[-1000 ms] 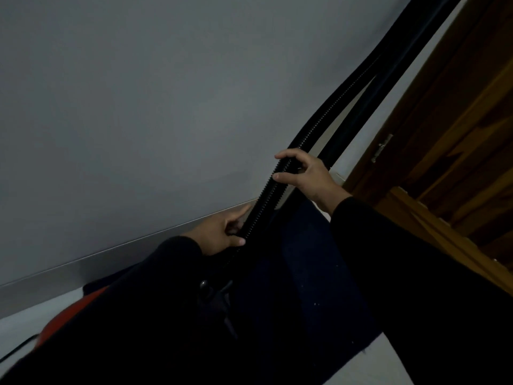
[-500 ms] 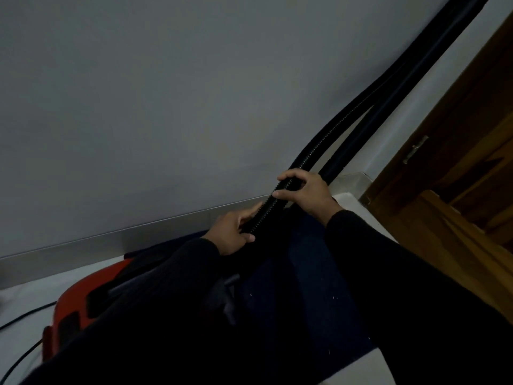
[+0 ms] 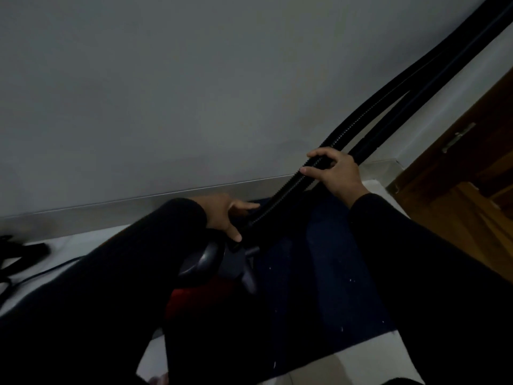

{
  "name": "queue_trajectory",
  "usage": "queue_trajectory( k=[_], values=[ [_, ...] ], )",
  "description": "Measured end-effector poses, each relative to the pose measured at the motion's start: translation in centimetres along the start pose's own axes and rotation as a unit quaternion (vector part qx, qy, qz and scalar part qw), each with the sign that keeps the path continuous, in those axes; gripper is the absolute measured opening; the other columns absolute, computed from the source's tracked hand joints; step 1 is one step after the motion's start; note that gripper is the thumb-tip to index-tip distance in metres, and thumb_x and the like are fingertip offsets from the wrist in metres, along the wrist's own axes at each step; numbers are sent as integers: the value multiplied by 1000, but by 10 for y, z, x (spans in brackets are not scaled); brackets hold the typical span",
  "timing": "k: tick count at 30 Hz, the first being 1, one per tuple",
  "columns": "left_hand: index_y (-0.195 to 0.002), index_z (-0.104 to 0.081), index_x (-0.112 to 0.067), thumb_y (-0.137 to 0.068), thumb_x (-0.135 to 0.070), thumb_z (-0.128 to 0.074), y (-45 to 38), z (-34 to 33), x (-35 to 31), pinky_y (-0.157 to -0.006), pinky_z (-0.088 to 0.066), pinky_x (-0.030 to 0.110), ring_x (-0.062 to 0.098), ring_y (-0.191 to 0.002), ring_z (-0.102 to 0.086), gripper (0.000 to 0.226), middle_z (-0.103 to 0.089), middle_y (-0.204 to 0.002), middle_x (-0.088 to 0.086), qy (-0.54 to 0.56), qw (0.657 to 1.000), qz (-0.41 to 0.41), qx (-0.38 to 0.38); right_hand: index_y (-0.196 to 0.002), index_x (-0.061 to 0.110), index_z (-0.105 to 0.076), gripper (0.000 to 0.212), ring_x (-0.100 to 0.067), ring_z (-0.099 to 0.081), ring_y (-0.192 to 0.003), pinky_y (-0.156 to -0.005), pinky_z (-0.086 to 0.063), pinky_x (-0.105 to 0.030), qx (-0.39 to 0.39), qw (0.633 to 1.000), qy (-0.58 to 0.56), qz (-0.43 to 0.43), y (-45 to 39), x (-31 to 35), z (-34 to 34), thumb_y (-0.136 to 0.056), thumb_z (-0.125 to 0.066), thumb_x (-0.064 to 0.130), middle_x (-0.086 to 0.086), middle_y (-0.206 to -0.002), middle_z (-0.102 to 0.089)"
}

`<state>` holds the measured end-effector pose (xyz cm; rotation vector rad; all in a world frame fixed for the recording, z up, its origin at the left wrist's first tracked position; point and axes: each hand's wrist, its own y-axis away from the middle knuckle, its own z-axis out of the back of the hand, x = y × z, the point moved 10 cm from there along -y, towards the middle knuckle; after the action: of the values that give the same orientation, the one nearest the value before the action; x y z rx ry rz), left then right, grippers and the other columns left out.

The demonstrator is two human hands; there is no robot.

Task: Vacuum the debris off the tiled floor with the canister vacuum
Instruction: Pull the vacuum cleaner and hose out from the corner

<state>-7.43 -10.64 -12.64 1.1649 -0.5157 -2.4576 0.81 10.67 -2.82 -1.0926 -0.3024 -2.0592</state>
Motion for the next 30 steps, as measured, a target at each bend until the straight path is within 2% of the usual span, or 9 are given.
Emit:
queue_trajectory(
  k=[3,7,10,13,17,24,25,28,30],
  values=[
    [-143,-33,-36,-77,-23,-76,19,12,16,-101,-35,22,12,-116,-54,80,-56,-134,-4,-26,999,31,-17,-92,25,-71,30,-22,-64,-103,-96,-52,-35,-7,1000,-14,-1,0,1,-1,-67,-88,20,-6,-110,-69],
    [-135,-42,-45,-75,-36,-75,42,28,37,-94,-37,20,10,-100,-55,69,-60,-117,-3,6,996,64,-56,-91,24,-71,28,-15,-62,-93,-85,-50,-22,-21,1000,-18,-6,1,2,0,-68,-87,19,-9,-107,-69],
    [-133,-43,-49,-73,-31,-78,49,21,47,-92,-45,21,11,-98,-61,71,-64,-110,-2,51,995,80,-26,-87,28,-70,27,-15,-63,-92,-90,-53,-32,-34,999,-20,-10,2,3,-1,-67,-88,23,-6,-102,-70],
    [-133,-40,-47,-83,-15,-70,50,6,50,-61,-55,19,6,-59,-63,66,-67,-79,-1,178,981,79,7,-84,30,-70,26,-17,-63,-90,-91,-53,-36,-49,998,-22,-14,2,4,0,-66,-88,26,-2,-98,-70],
    [-132,-36,-46,-91,-13,-59,45,3,46,-42,-45,14,2,-38,-47,58,-51,-62,0,191,981,45,0,-84,25,-69,24,-12,-60,-81,-87,-54,-34,-50,998,-13,-22,0,4,0,-67,-87,23,-3,-91,-68],
    [-138,-38,-38,-92,-21,-58,44,9,40,-42,-40,15,6,-37,-41,53,-50,-49,-8,150,987,53,-30,-67,42,-62,24,-21,-63,-90,-85,-53,-33,-50,997,42,-40,-6,19,11,-54,-80,50,-14,-103,-66],
    [-140,-35,-39,-92,-23,-57,47,9,36,-44,-41,15,7,-41,-43,55,-58,-56,-6,133,989,61,-30,-68,41,-62,24,-22,-62,-92,-86,-52,-32,-42,997,53,-43,-7,28,15,-57,-82,46,-14,-105,-64],
    [-146,-24,-36,-93,-28,-54,54,14,14,-49,-43,6,5,-53,-52,61,-64,-120,7,86,994,74,-12,-77,28,-66,22,-22,-58,-95,-84,-44,-22,-20,996,74,-38,-15,56,27,-68,-85,26,-11,-105,-58],
    [-148,-21,-32,-95,-27,-52,60,21,-9,-46,-38,1,-1,-49,-50,61,-64,-111,8,81,993,79,10,-82,20,-68,19,-19,-54,-93,-82,-39,-18,-2,995,97,-37,-21,75,36,-71,-84,22,-7,-102,-53]
  ],
)
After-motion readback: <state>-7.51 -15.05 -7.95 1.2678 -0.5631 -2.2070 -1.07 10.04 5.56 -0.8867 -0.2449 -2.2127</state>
